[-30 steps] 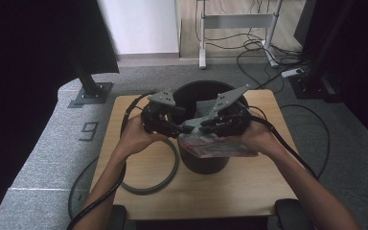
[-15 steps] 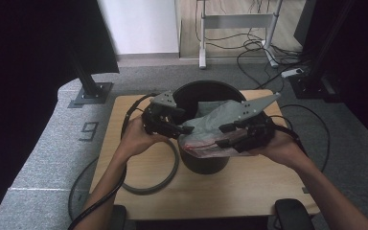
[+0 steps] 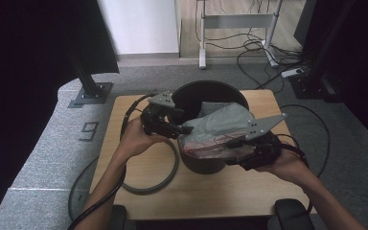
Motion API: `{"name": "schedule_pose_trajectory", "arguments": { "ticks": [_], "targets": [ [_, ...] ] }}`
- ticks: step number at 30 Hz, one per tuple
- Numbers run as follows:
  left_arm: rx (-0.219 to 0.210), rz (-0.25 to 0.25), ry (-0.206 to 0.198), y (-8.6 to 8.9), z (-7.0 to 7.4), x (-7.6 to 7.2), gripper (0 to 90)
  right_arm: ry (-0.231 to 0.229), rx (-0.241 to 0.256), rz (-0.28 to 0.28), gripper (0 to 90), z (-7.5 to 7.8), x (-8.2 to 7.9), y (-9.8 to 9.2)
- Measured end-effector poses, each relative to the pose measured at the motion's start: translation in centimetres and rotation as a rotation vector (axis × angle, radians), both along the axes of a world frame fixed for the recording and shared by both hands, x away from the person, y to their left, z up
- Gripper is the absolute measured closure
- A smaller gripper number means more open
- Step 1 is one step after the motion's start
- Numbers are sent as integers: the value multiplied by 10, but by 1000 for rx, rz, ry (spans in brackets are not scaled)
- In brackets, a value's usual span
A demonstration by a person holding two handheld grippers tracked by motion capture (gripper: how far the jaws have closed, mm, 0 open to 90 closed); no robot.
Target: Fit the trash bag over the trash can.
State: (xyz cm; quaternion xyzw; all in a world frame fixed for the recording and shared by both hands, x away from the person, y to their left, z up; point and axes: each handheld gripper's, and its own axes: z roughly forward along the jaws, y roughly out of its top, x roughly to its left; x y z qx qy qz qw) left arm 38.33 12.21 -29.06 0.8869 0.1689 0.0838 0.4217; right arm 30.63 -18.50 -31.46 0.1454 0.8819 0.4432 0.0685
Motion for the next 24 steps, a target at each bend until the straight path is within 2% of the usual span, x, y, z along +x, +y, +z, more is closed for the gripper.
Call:
{"name": "schedule_pose_trajectory", "arguments": {
  "ticks": [8, 10, 18, 21, 24],
  "targets": [
    [1, -1, -2, 0, 0, -1, 283, 18, 4, -20, 420, -11, 2, 1],
    [2, -1, -3, 0, 1, -1, 283, 13, 20, -22, 417, -11, 3, 4],
    [7, -6, -7, -1, 1, -2, 286, -21, 64, 12, 405, 9, 7, 22],
    [7, -7, -5, -1, 1, -2, 286, -19, 76, 22, 388, 17, 11, 30],
    [8, -5, -6, -1, 2, -2, 287, -25, 60, 11, 368, 25, 20, 41]
  ]
}}
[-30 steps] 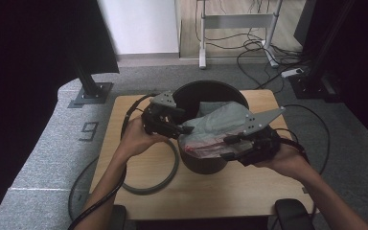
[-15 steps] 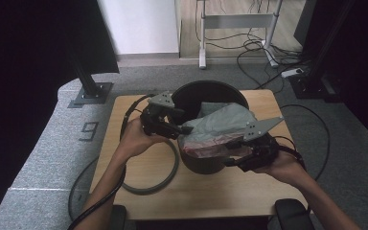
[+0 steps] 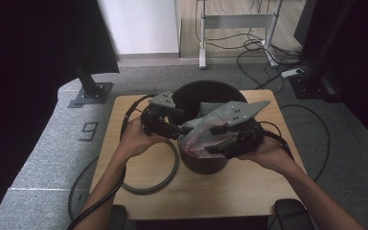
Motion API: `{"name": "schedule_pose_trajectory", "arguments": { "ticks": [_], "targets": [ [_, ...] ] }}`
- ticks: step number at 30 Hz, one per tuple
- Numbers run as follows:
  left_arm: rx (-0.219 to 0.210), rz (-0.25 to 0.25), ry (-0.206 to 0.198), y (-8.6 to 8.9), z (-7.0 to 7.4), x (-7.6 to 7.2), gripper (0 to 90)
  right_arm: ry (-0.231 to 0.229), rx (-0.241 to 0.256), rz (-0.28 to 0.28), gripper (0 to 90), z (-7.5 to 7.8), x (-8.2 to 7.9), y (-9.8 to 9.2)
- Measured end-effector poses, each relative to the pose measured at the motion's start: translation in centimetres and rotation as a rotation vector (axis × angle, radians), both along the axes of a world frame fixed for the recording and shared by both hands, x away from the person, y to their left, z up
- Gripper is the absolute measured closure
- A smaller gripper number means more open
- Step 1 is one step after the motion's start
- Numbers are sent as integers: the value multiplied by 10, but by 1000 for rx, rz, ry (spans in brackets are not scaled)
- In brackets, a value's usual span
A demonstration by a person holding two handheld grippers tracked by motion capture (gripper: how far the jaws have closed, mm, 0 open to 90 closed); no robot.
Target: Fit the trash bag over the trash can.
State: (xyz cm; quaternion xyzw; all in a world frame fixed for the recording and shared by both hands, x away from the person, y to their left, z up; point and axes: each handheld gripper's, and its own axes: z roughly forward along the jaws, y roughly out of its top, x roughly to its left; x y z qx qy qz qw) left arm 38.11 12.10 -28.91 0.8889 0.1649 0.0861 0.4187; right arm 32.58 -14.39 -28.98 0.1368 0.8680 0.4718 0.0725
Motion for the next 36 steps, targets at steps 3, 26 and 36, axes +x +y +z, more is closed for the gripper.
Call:
{"name": "schedule_pose_trajectory", "arguments": {
  "ticks": [3, 26, 36],
  "targets": [
    [10, 2, -10, 0, 2, -1, 305, 2, -15, -3, 367, 1, 5, 6],
    [105, -1, 52, -29, 29, -13, 603, 2, -87, -40, 461, -2, 16, 13],
    [59, 40, 92, -15, 27, -7, 881, 8, -86, -35, 514, 0, 16, 15]
  ]
}}
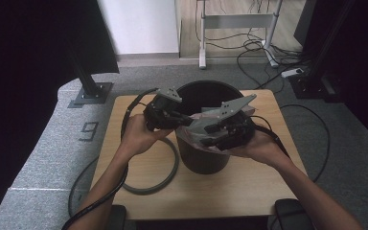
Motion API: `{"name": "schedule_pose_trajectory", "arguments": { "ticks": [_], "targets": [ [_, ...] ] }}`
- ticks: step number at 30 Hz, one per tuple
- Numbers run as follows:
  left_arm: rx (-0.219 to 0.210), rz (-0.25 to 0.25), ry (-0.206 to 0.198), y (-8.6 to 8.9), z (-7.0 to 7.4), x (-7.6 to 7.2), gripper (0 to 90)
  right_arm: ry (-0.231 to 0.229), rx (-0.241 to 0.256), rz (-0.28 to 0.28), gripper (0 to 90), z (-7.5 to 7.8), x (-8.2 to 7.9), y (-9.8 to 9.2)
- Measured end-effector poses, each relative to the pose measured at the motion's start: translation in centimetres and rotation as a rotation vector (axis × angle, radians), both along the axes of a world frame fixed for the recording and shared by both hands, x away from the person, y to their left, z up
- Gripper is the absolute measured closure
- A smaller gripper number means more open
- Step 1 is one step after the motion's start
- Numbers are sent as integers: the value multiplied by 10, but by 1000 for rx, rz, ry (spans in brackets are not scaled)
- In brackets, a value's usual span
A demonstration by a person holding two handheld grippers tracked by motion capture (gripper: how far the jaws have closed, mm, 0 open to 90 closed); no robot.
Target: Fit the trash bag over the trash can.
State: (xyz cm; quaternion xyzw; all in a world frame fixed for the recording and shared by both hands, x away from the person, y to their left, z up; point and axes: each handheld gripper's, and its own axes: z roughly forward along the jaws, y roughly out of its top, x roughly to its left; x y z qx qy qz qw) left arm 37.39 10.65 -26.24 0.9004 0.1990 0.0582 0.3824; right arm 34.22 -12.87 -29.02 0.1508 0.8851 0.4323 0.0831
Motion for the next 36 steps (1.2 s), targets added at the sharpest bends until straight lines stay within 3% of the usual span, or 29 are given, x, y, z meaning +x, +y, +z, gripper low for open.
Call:
{"name": "schedule_pose_trajectory", "arguments": {
  "ticks": [5, 14, 17, 21, 23, 27, 36],
  "targets": [
    [-30, -7, 8, 1, 3, 1, 883, -12, 15, -4, 521, 8, 1, 3],
    [-30, -1, 6, -2, 4, 3, 883, -26, 16, 13, 521, 14, 4, 24],
    [-32, 10, 9, -4, 3, 5, 882, -26, 14, 20, 615, 14, 3, 32],
    [-27, 22, 6, -3, 1, 8, 882, -49, -10, 27, 874, 12, 3, 40],
    [-12, 30, -1, 0, 0, 10, 882, -60, -17, 19, 883, 13, 4, 38],
    [-8, 71, -19, 12, -2, 17, 883, -99, -38, -24, 883, 16, 9, 18],
    [-22, 193, -67, 44, -8, 38, 884, -84, 4, -181, 884, 10, 29, -56]
  ]
}}
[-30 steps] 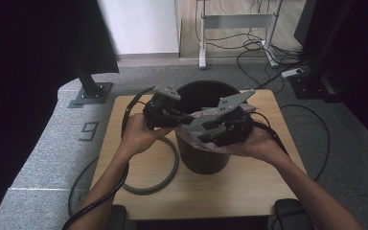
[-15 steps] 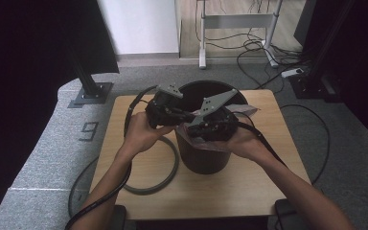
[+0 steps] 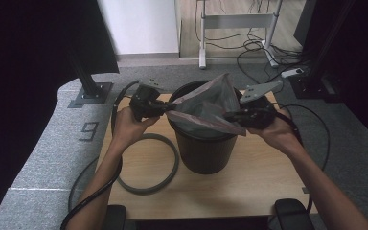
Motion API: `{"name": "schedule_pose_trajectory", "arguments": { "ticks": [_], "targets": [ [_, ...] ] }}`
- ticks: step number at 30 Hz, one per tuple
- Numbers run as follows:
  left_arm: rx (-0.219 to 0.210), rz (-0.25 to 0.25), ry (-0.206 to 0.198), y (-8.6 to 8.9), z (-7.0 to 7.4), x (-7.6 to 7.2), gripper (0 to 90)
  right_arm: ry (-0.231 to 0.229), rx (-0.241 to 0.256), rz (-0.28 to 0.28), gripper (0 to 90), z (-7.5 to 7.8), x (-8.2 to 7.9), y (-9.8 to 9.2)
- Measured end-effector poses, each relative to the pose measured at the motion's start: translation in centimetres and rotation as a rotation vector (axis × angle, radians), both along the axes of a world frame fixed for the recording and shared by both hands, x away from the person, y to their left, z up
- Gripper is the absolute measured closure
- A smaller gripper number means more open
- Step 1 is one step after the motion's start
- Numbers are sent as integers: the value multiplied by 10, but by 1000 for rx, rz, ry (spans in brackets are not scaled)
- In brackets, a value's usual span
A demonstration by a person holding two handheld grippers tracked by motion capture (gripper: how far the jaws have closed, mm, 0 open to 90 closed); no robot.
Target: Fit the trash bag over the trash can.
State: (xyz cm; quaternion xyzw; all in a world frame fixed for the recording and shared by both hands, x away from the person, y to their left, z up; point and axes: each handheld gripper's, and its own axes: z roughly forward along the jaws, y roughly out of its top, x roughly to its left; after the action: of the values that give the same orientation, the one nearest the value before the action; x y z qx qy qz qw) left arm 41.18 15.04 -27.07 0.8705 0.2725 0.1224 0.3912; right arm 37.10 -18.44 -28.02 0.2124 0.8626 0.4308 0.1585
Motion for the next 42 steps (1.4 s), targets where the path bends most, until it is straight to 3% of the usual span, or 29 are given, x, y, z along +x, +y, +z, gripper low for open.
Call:
{"name": "schedule_pose_trajectory", "arguments": {
  "ticks": [12, 15, 18, 20, 23, 25, 28, 32, 37, 42],
  "targets": [
    [-2, 109, -13, 33, -9, 22, 886, -7, 50, -182, 884, -6, 14, -81],
    [0, 138, -14, 42, -11, 25, 889, -9, 42, -218, 885, -8, 17, -90],
    [-6, 132, -6, 47, -14, 26, 891, 5, 51, -244, 887, -13, 22, -101],
    [16, 137, -8, 44, -16, 26, 891, 11, 45, -244, 886, -15, 24, -101],
    [10, 138, 12, 44, -17, 27, 861, 16, 24, -247, 882, -17, 26, -97],
    [0, 133, 4, 44, -14, 27, 674, 33, 53, -222, 815, -15, 25, -97],
    [-31, 109, 13, 45, -7, 26, 539, 58, 94, -197, 638, -8, 23, -99],
    [-27, 77, -5, 40, 3, 22, 405, 55, 123, -176, 507, 3, 20, -99],
    [3, 52, -25, 34, 14, 19, 353, 39, 127, -167, 447, 18, 17, -97],
    [1, 40, -27, 29, 25, 21, 329, 19, 124, -185, 419, 37, 23, -87]
  ]
}}
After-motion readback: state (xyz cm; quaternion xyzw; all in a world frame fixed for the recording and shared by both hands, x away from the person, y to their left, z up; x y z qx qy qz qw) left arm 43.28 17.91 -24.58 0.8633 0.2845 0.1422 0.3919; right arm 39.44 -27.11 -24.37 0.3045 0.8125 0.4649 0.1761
